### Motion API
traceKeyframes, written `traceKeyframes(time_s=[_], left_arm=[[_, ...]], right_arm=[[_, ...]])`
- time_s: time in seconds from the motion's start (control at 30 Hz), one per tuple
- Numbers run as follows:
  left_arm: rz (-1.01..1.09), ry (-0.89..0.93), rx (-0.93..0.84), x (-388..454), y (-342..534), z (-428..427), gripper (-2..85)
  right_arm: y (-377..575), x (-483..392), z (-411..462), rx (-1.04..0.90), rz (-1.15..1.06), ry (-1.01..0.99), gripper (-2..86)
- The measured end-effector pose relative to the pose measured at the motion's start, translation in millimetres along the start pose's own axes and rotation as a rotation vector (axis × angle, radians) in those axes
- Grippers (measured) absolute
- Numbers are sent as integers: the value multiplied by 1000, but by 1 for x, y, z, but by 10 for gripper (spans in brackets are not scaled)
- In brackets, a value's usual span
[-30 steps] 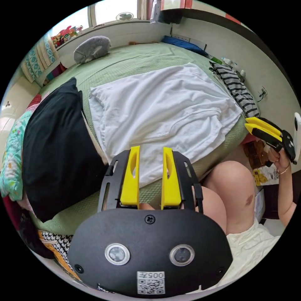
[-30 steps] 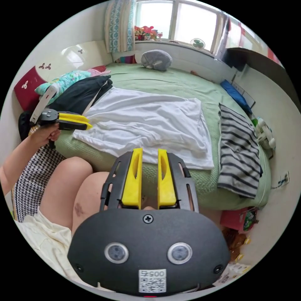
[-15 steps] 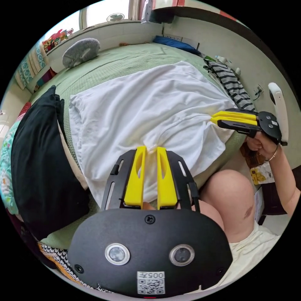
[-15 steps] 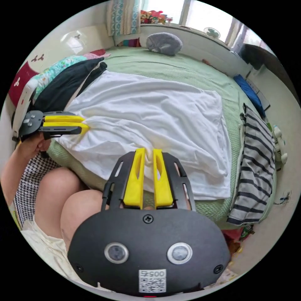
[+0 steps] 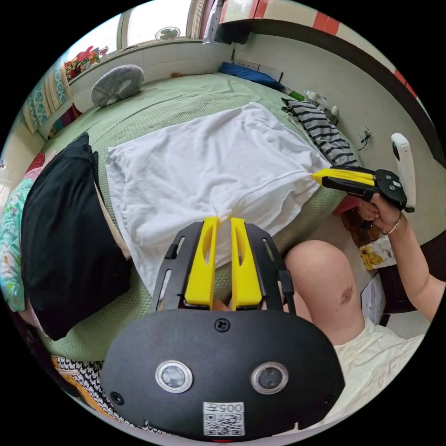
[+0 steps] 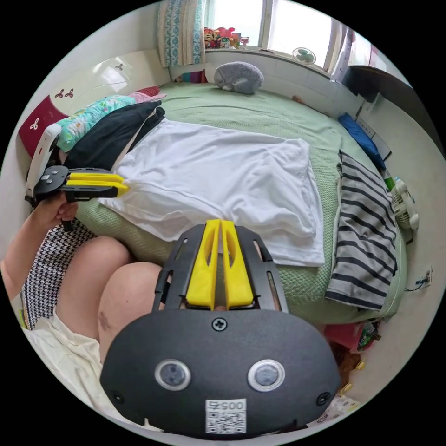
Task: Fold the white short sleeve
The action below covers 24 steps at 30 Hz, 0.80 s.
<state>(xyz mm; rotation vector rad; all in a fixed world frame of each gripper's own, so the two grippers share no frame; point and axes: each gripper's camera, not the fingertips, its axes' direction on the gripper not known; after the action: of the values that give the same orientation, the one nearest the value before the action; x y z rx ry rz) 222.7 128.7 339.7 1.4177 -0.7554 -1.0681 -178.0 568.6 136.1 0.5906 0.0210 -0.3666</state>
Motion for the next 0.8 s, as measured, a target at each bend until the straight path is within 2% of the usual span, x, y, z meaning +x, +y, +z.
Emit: traceKeyframes(time_s=[0.13,0.27,0.37,0.5,0.67,0.8], left_arm=[[-6,-85,-65,6,12,8,69],[-62,-96,-65,-1,35,4,80],[-151,-142,-74,-17,52,2,81],[-286,-139,-86,-40,70,9,78],[-336,-129,-115,-45,75,27,70],[-361,-138,-95,-39,77,35,67]], right_arm=[[8,10,7,-79,72,8,14],[31,18,-1,-34,103,-43,66],[39,26,2,-50,124,8,84],[37,43,6,-42,149,33,85],[23,49,12,-33,116,55,82],[16,55,26,-50,154,77,33]])
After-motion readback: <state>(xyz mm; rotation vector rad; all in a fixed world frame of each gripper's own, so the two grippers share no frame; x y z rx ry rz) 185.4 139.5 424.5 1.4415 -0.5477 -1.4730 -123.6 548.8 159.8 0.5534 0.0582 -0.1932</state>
